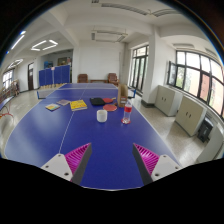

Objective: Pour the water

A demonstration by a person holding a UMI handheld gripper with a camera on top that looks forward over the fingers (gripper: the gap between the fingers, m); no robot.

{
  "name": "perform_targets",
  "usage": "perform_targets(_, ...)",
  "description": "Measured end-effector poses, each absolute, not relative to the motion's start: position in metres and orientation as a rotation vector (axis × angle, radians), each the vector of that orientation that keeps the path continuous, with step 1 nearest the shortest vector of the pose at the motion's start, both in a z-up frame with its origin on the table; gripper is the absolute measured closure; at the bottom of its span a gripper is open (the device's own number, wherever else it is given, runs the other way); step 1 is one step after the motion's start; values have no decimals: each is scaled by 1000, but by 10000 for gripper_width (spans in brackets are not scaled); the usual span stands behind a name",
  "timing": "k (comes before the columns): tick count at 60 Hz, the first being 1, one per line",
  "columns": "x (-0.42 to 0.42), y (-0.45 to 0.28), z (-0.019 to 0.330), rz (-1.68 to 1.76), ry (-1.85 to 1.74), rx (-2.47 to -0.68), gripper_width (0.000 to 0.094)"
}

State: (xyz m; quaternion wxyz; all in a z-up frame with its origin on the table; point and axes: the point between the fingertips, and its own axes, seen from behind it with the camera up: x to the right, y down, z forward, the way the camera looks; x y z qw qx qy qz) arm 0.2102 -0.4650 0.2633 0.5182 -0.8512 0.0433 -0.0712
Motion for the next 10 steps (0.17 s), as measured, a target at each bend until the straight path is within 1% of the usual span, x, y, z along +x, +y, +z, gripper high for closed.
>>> perform_targets(10,211,-484,276,-189,113,-2016,83)
